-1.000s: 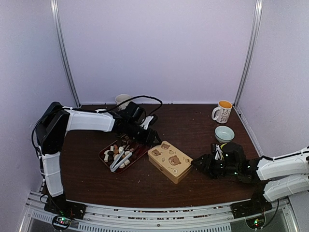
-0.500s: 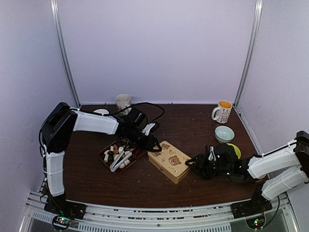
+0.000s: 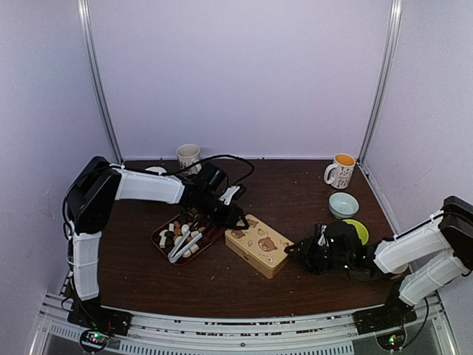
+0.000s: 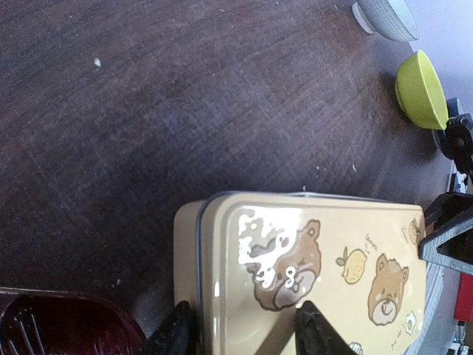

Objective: Pack the chocolate

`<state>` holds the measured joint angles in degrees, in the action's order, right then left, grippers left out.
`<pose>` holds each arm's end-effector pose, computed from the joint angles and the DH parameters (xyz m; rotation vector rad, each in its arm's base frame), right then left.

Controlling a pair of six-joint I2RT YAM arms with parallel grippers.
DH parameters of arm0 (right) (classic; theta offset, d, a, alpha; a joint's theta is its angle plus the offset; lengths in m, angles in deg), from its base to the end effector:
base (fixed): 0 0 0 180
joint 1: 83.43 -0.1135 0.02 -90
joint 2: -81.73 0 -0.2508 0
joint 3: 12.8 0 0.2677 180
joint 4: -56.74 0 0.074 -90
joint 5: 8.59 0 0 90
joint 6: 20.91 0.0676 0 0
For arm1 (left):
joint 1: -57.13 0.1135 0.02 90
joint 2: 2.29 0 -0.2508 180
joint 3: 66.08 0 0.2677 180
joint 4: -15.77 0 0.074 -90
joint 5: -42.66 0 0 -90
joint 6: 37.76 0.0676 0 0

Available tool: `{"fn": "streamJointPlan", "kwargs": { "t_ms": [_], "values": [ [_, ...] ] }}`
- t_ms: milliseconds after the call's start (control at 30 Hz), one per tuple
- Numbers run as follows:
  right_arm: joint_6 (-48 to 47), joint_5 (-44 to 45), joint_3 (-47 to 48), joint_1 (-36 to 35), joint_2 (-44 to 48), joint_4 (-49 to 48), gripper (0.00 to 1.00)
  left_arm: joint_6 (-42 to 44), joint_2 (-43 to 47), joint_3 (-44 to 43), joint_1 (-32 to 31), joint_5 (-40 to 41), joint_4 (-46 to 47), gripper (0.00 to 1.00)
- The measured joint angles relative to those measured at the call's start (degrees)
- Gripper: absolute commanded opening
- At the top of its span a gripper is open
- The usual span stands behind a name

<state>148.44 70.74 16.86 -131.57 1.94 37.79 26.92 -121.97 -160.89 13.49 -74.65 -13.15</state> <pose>0.1690 0.2074 0.0822 0.5459 2.4440 1.3676 0.3160 -0.3442 0.1106 0.6406 2.6275 -1.0389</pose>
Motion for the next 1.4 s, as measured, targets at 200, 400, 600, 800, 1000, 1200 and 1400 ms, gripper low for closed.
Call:
{"fn": "streamJointPlan", "kwargs": {
  "t_ms": [200, 400, 600, 800, 1000, 1200, 1400],
  "values": [
    [2.0, 0.0, -1.4, 0.1, -2.5, -6.5, 0.24, 0.2, -0.6, -1.1, 0.0, 1.2, -0.5, 0.47],
    [0.7, 0.0, -1.4, 0.1, -3.3, -7.3, 0.25, 0.2, -0.6, -1.0, 0.0, 1.7, -0.3, 0.47],
    [-2.1, 0.0, -1.1, 0.0, -5.0, -7.6, 0.25, -1.4, -0.5, 0.8, 0.0, 2.0, 3.3, 0.46],
    [-5.8, 0.5, 0.0, -0.1, -5.3, -6.2, 0.26, -4.4, 2.0, 8.2, 0.0, 4.0, 13.0, 0.46],
    [-13.2, 1.7, 4.8, 0.0, -4.4, 2.8, 0.3, -6.8, 3.6, 12.9, 0.0, 6.4, 20.4, 0.49],
    [-20.8, 4.2, 7.0, -0.3, 0.1, 13.2, 0.5, -7.1, 4.4, 14.0, -1.3, 8.0, 21.4, 0.58],
    [-27.2, 7.2, 7.9, -0.4, 9.4, 25.2, 0.5, -5.2, 8.1, 14.1, -4.1, 10.6, 13.2, 0.62]
  ]
}}
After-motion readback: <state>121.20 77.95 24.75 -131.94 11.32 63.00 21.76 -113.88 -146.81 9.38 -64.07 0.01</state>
